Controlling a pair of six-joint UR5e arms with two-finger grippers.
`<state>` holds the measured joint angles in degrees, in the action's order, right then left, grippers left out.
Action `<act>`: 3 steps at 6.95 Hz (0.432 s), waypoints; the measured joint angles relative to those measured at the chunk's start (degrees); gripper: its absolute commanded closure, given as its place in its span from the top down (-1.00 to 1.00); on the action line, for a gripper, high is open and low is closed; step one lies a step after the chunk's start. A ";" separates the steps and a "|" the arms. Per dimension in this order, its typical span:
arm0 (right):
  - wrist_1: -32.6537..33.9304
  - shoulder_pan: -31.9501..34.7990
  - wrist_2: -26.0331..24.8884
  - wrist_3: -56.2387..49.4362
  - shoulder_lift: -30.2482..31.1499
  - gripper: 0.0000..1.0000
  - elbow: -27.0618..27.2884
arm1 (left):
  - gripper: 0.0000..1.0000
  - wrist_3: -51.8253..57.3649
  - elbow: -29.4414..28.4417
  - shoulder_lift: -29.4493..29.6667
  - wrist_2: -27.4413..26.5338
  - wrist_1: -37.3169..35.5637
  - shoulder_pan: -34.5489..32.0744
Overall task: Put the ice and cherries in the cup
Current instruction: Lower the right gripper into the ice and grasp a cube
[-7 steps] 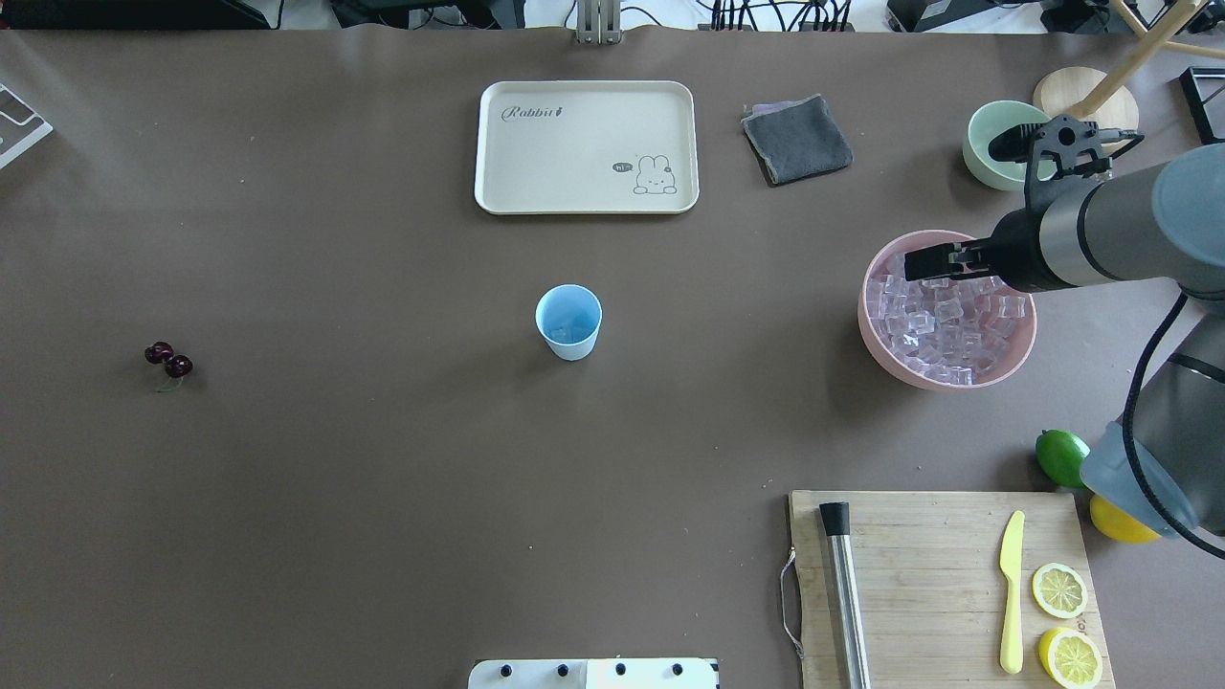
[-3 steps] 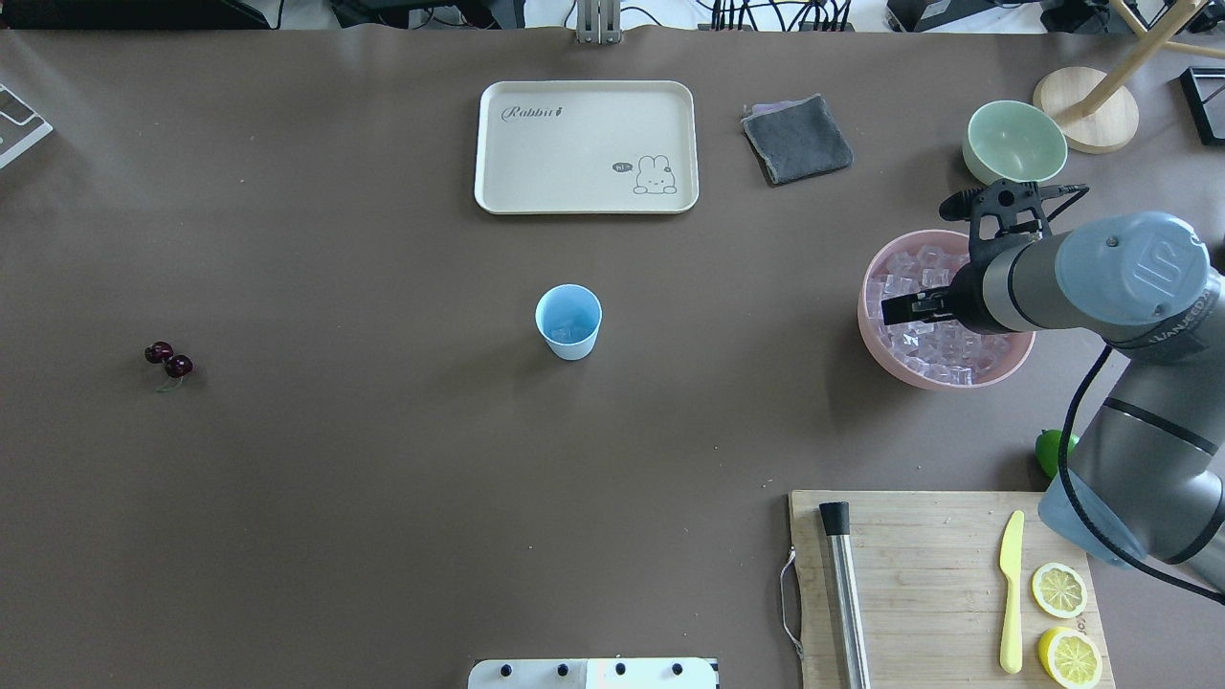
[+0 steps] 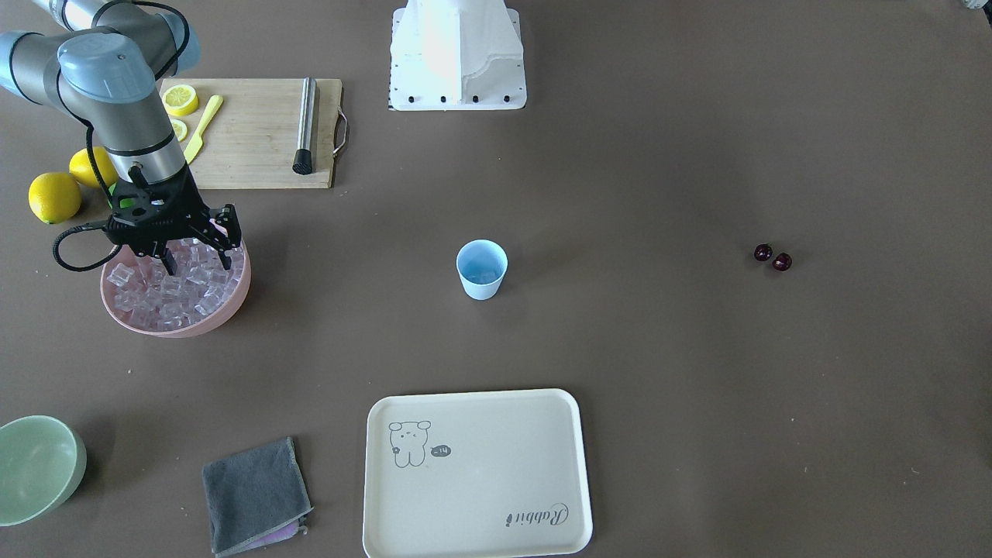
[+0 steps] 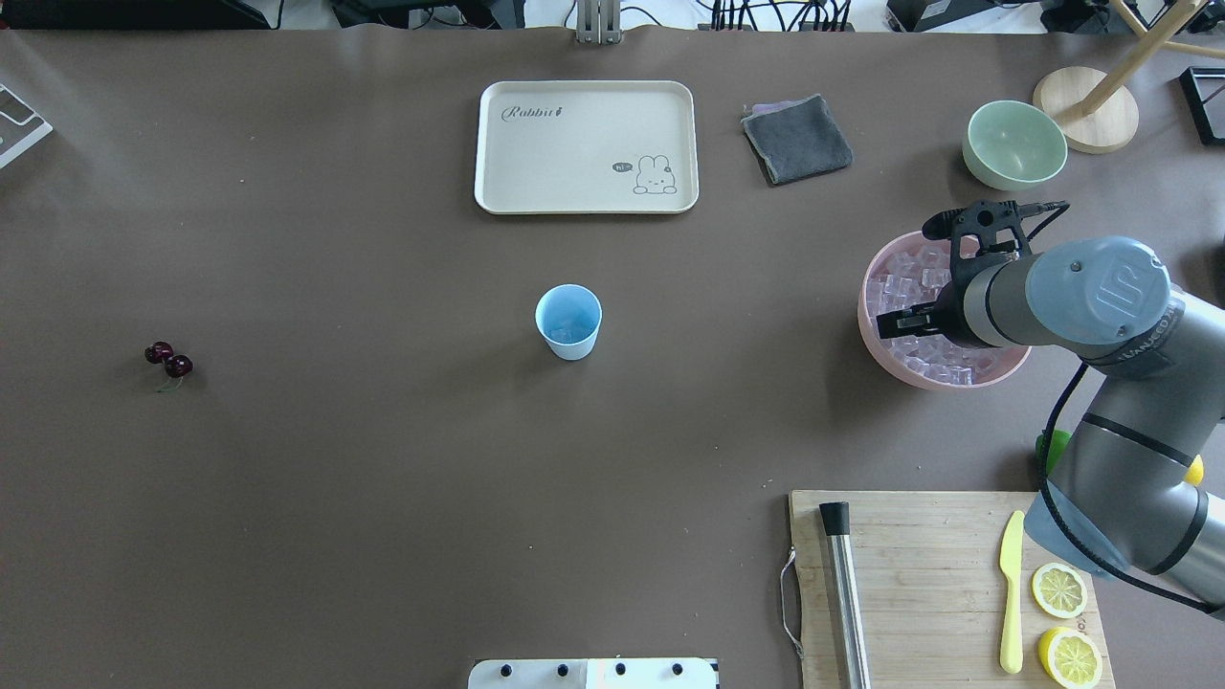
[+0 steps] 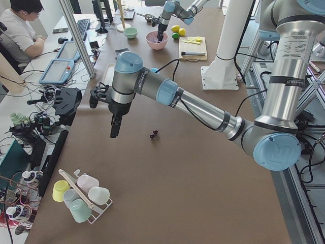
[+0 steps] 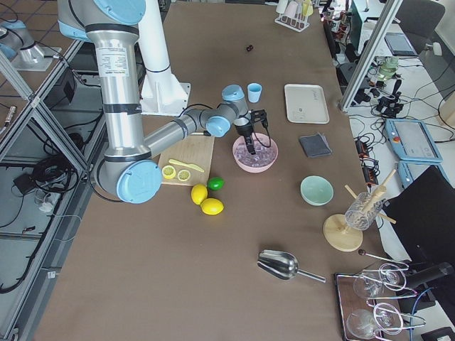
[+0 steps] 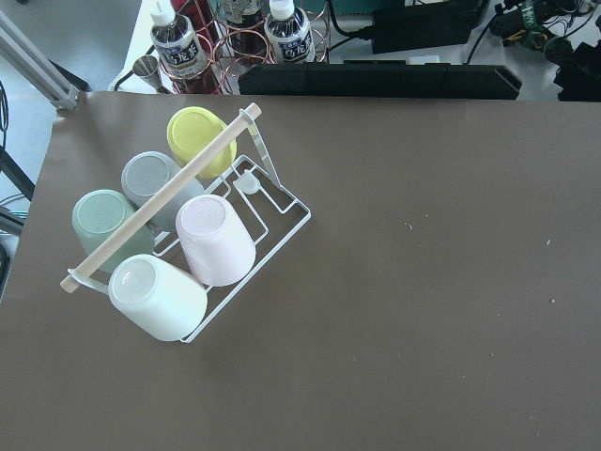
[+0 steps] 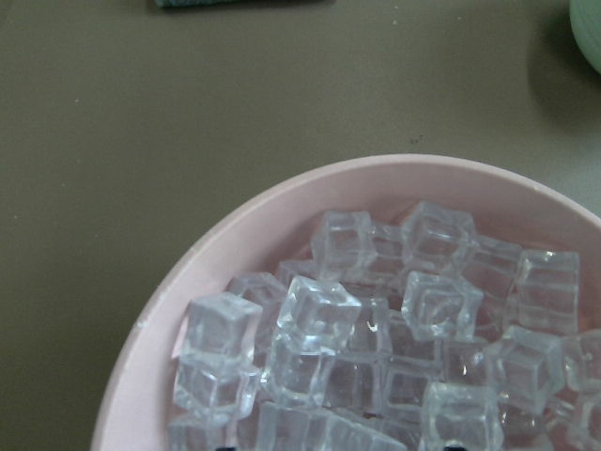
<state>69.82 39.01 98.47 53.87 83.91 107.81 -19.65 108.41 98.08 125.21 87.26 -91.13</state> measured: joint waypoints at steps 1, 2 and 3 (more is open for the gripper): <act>-0.04 -0.11 -0.05 0.00 -0.03 0.43 -0.39 | 0.95 -0.03 0.00 -0.04 0.00 0.01 -0.01; -0.11 -0.13 -0.09 0.00 -0.06 0.24 -0.89 | 0.95 -0.08 0.02 -0.05 -0.03 0.01 -0.01; -0.18 -0.14 -0.10 0.01 0.01 -0.34 -1.26 | 0.95 -0.16 0.02 0.03 -0.05 0.01 0.00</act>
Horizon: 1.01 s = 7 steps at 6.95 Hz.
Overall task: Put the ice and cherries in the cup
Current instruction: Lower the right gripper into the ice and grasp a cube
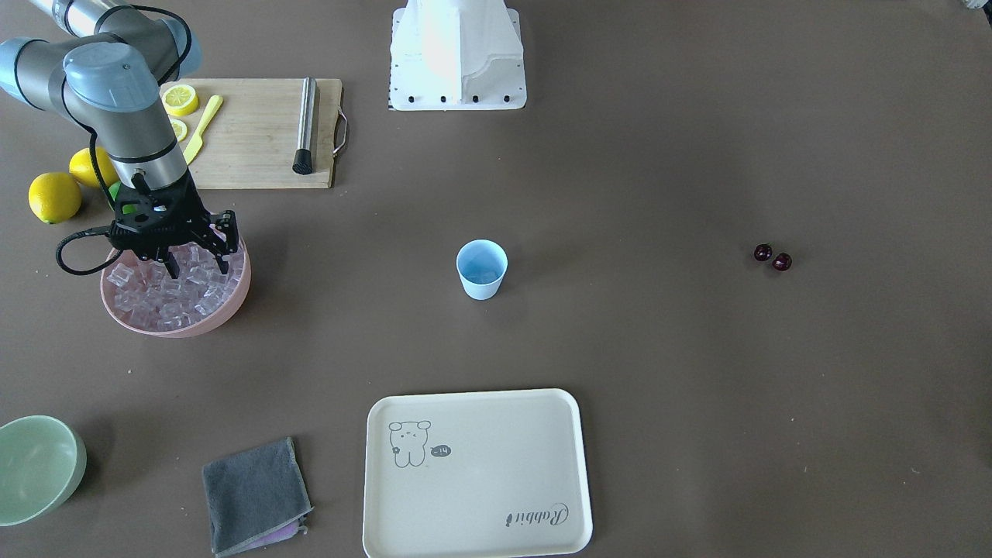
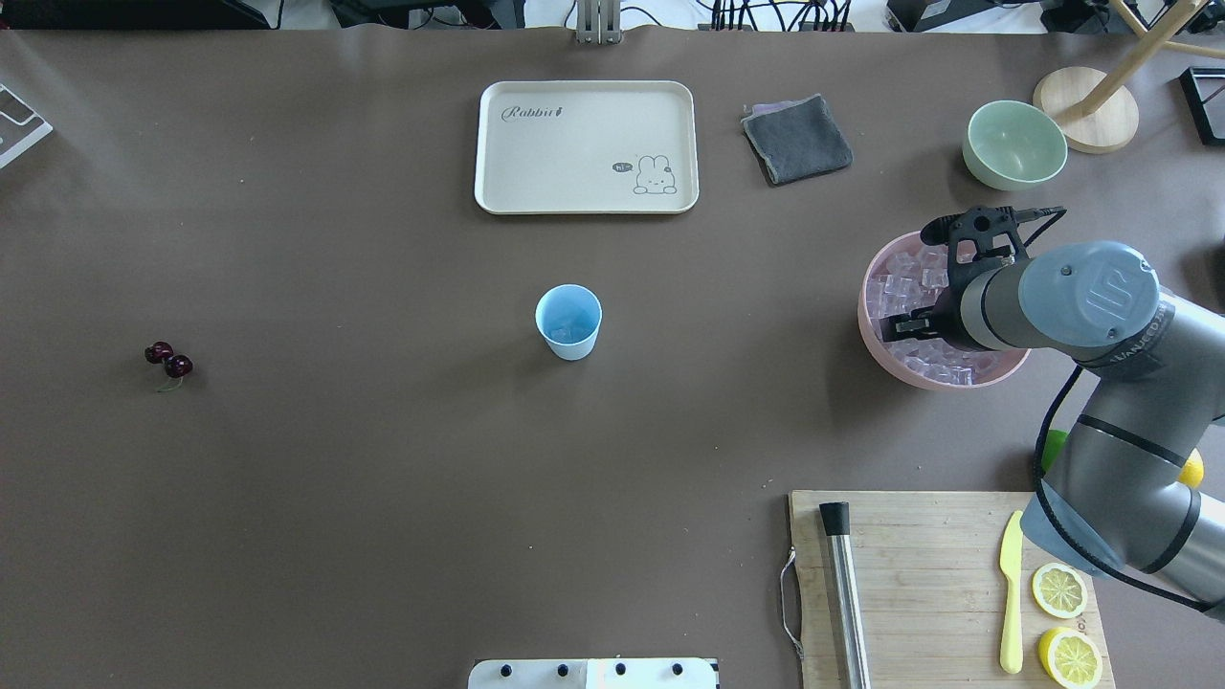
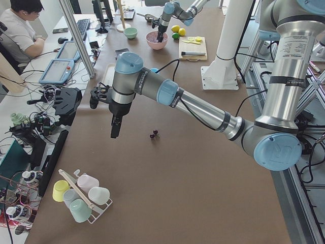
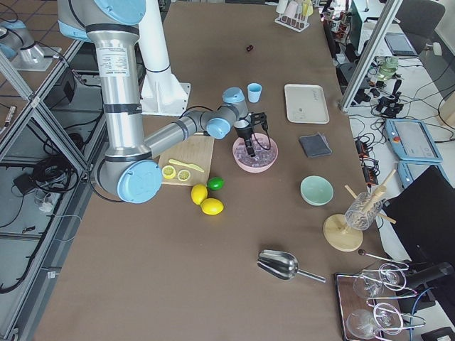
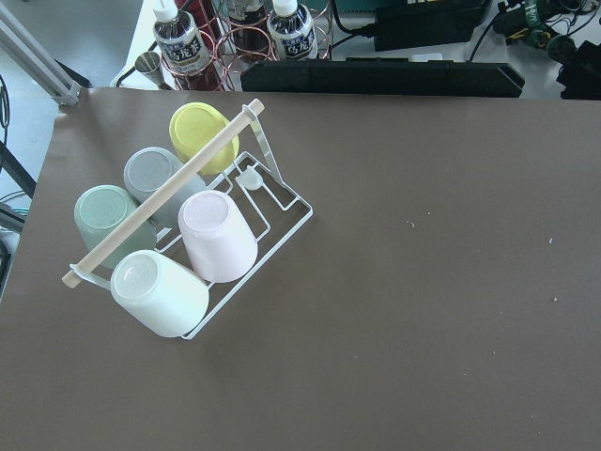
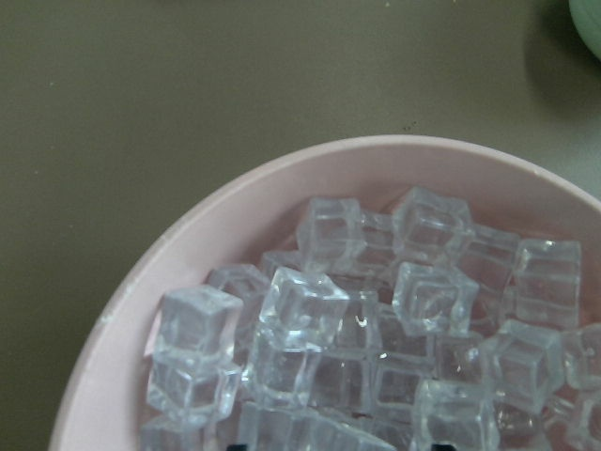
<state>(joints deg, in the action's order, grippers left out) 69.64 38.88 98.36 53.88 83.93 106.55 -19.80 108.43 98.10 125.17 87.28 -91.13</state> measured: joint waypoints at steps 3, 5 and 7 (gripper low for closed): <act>0.06 0.05 0.00 0.00 0.23 -1.00 0.21 | 0.95 -0.06 -0.10 0.48 -0.01 -0.07 0.07; 0.05 0.15 0.23 0.00 -0.09 -1.00 0.37 | 0.95 -0.18 0.23 0.43 -0.01 -0.05 0.08; 0.10 1.30 0.89 -0.08 -0.14 -1.00 1.08 | 0.95 -0.23 0.49 0.32 -0.01 -0.02 0.08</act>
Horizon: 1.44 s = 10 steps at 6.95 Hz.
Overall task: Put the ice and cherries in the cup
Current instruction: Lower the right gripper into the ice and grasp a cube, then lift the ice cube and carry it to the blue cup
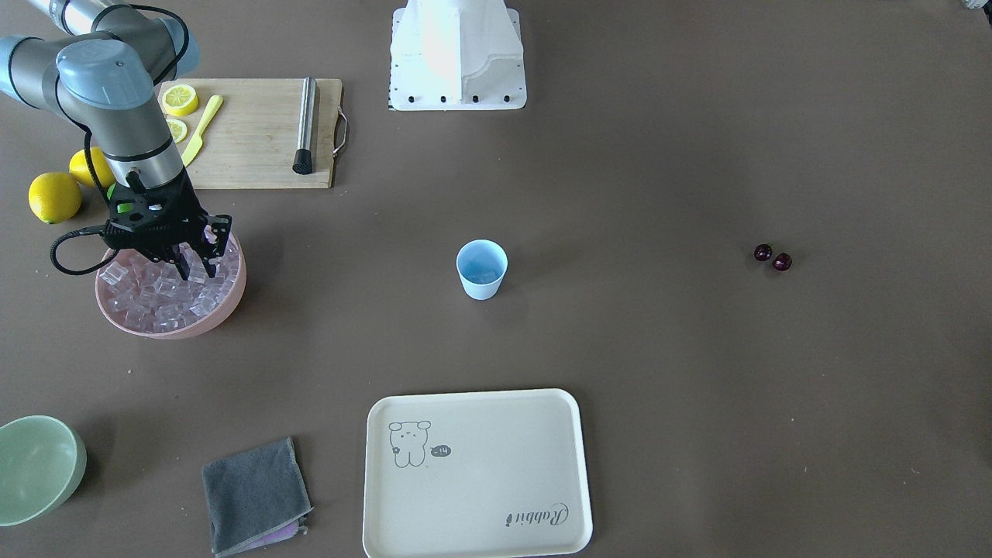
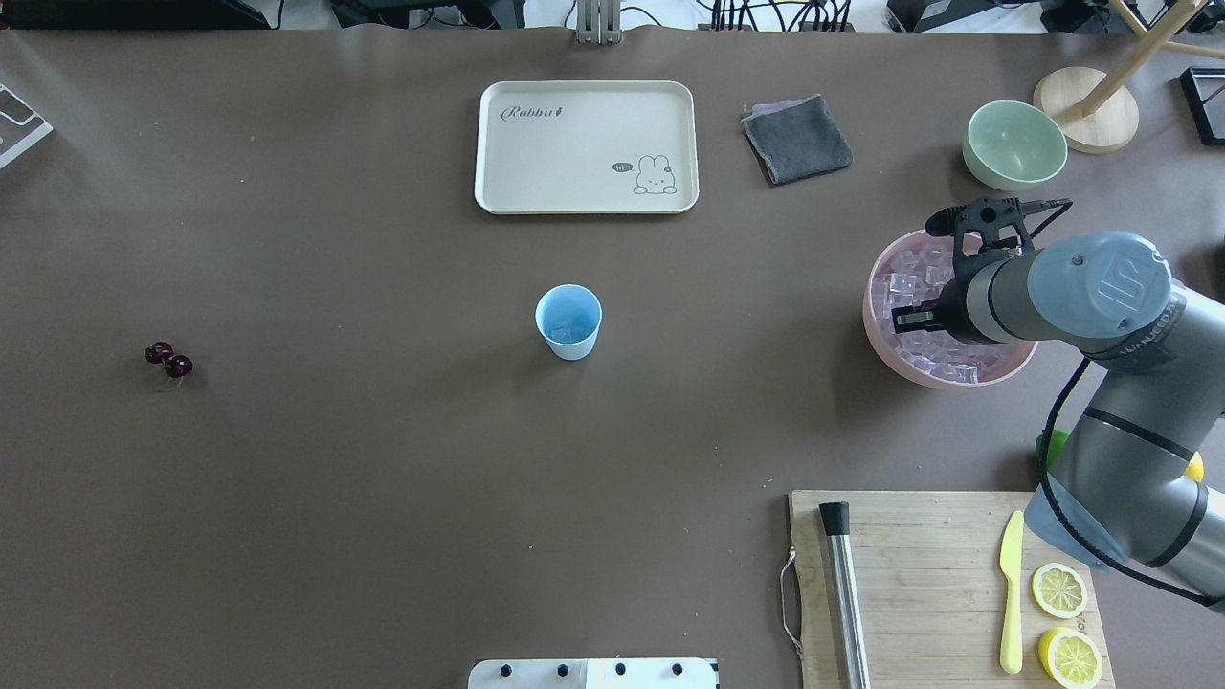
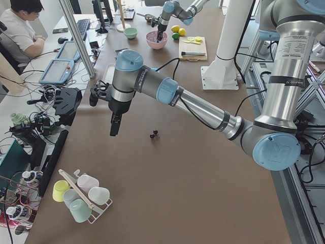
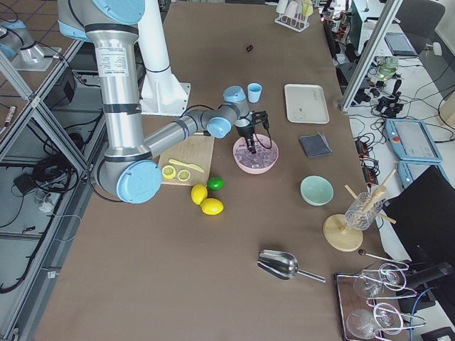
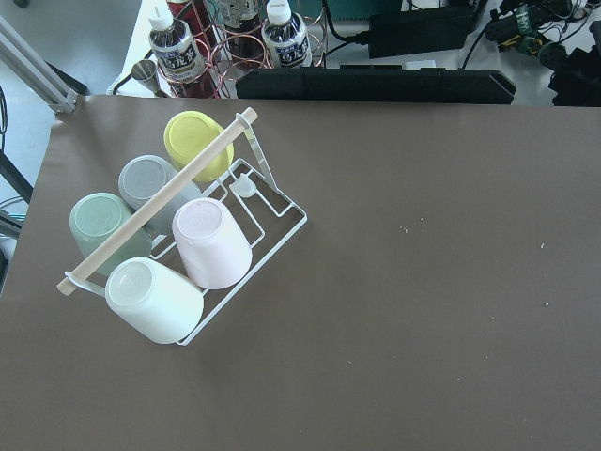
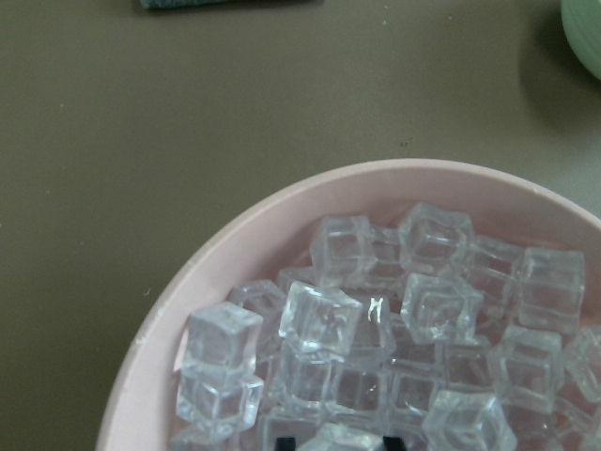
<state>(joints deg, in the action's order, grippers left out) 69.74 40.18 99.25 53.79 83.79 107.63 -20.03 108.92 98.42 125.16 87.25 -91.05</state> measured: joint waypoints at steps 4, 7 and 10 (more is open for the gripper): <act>0.38 5.40 4.39 -0.18 -2.64 -1.00 3.01 | 0.95 -0.07 0.54 0.28 0.06 -0.04 0.06; 0.65 5.46 4.58 0.53 -14.97 -1.00 2.20 | 0.95 -0.03 0.67 0.35 0.57 -0.07 0.28; 0.52 -0.09 -0.44 0.59 -24.76 -1.00 -1.47 | 0.95 0.13 0.43 0.41 0.78 -0.05 0.91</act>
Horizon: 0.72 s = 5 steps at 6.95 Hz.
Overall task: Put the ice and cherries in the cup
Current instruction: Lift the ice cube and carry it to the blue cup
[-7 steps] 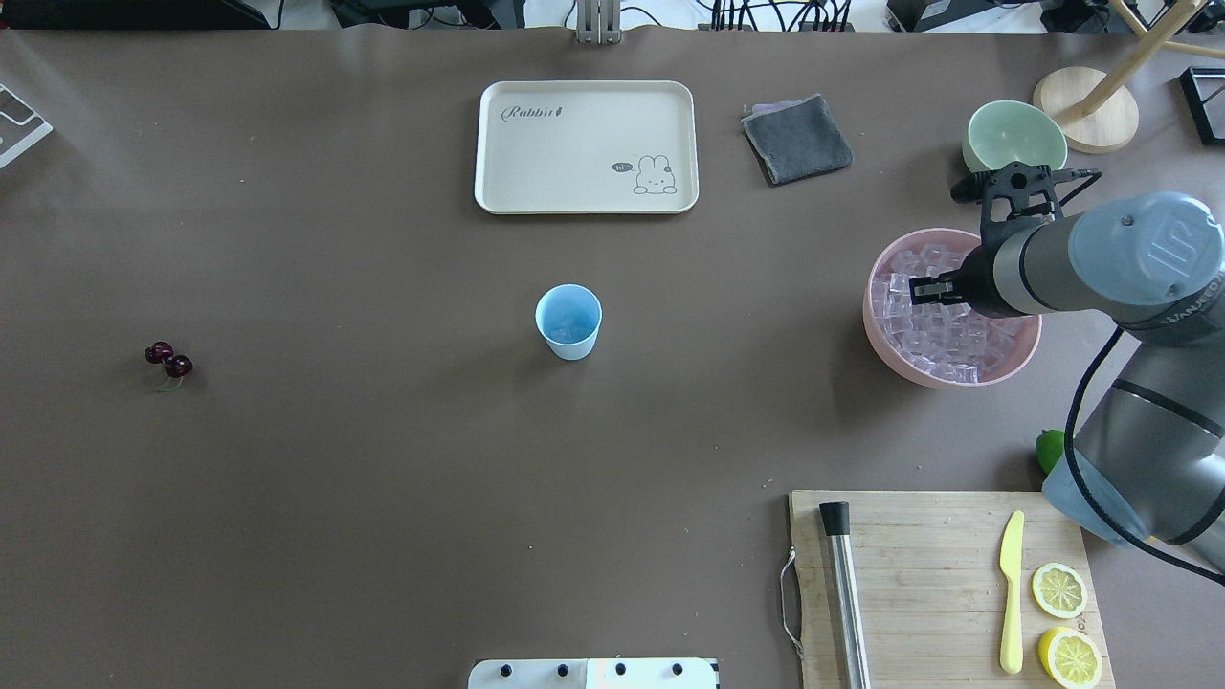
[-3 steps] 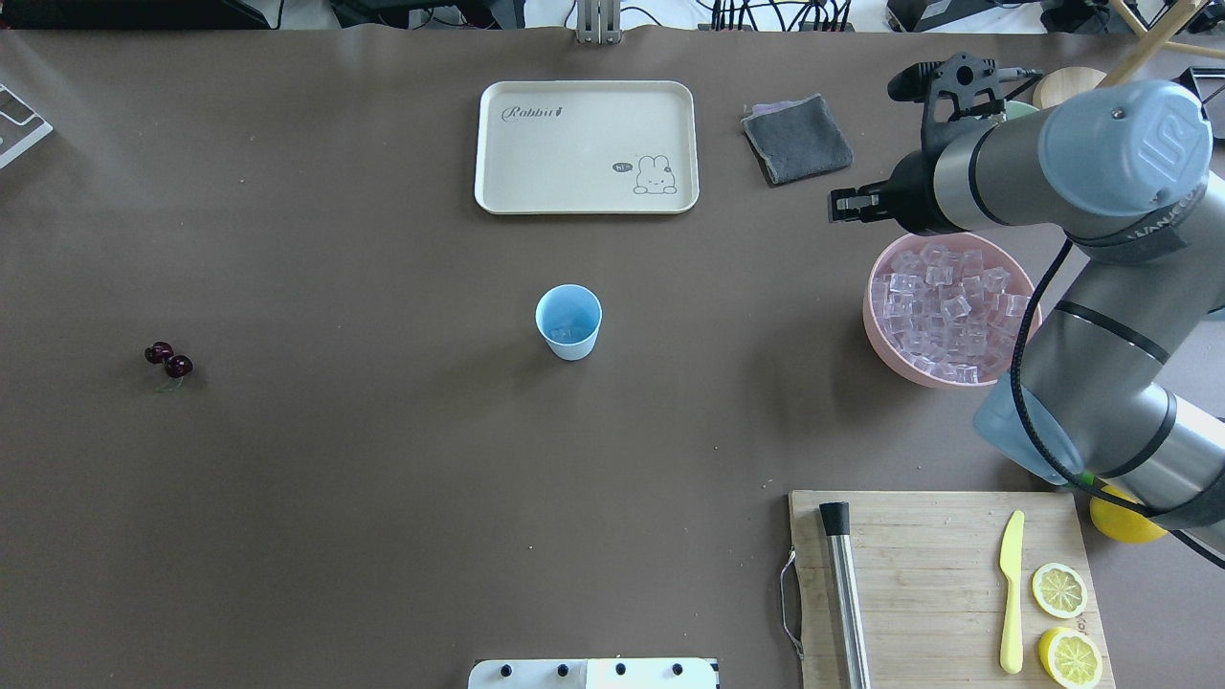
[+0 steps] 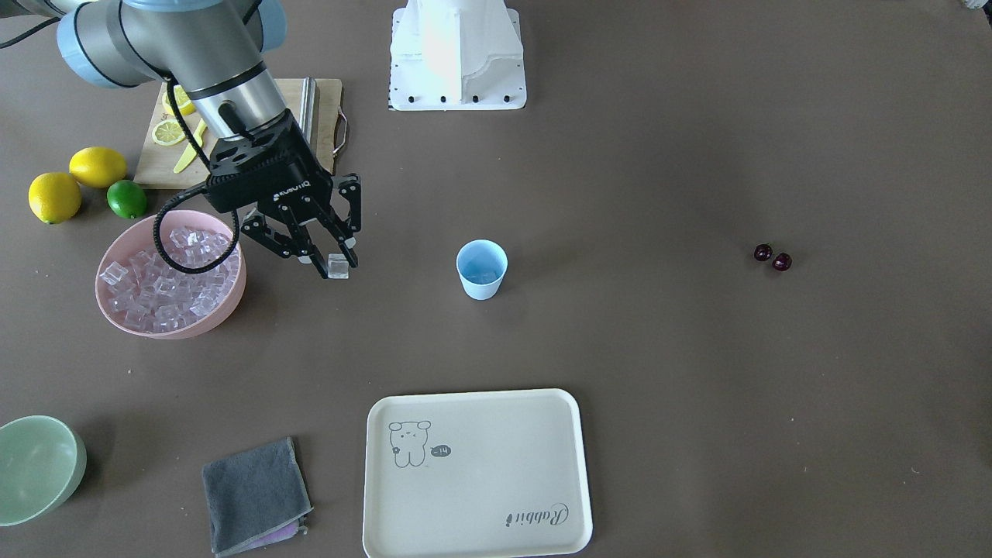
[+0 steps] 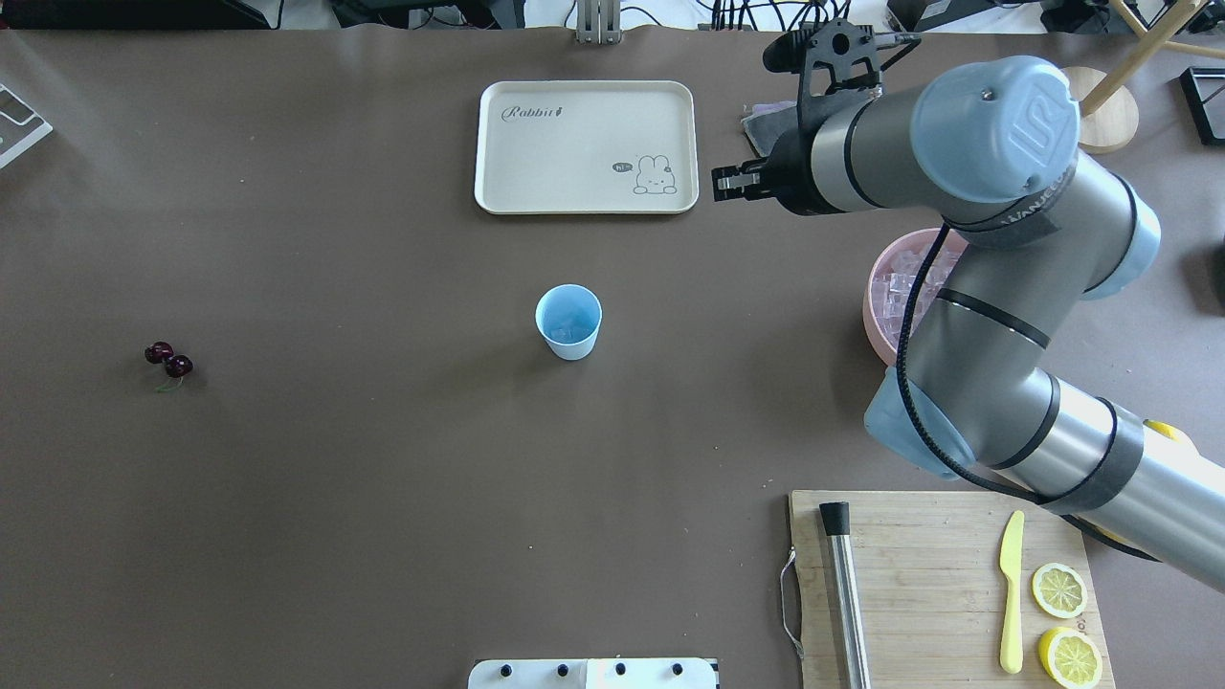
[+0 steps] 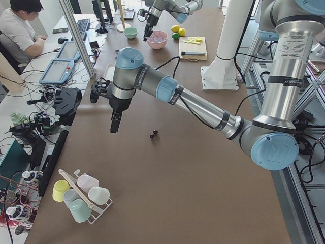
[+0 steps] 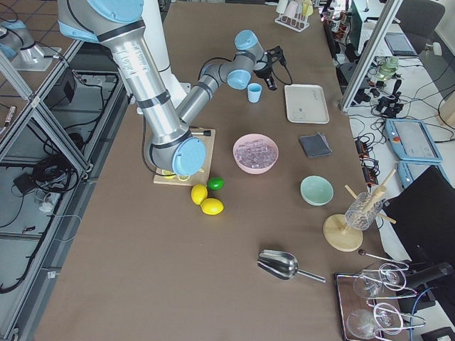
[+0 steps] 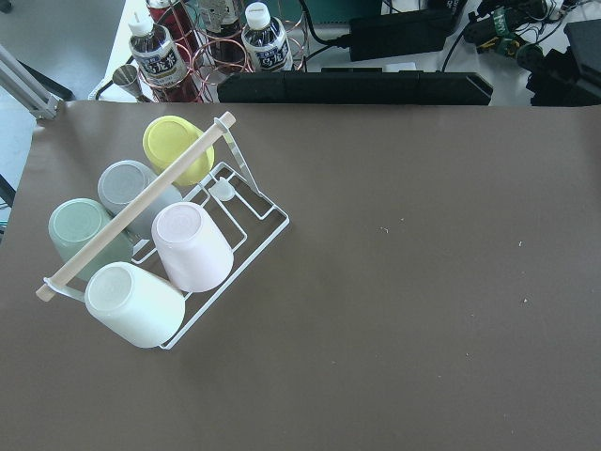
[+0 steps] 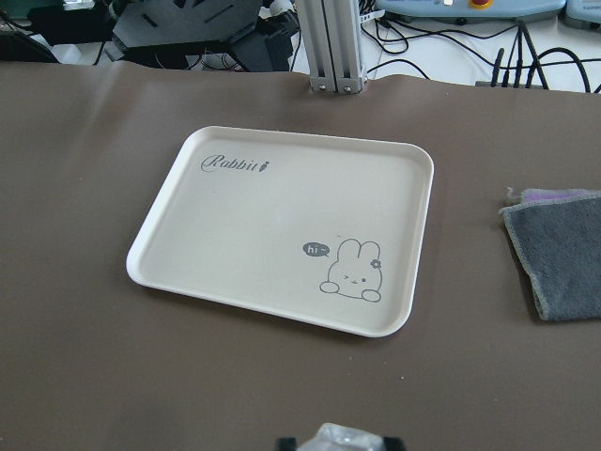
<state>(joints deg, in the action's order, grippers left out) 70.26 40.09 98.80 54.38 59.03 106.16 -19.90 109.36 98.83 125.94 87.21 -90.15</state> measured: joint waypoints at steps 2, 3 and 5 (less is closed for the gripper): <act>-0.12 -4.19 -3.48 0.00 -3.97 -1.00 -3.56 | 0.95 0.13 -0.06 0.38 0.03 0.06 0.12; -0.18 -5.65 -4.64 -0.08 -6.60 -1.00 -6.53 | 0.95 0.18 0.16 0.44 0.07 0.09 0.17; -0.29 -7.59 -5.99 -0.32 -11.37 -1.00 -12.40 | 0.95 0.23 0.36 0.44 0.09 0.14 0.33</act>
<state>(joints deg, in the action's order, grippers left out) 69.97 32.50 92.81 54.06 47.66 93.76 -19.67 109.71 99.28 126.03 87.35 -89.81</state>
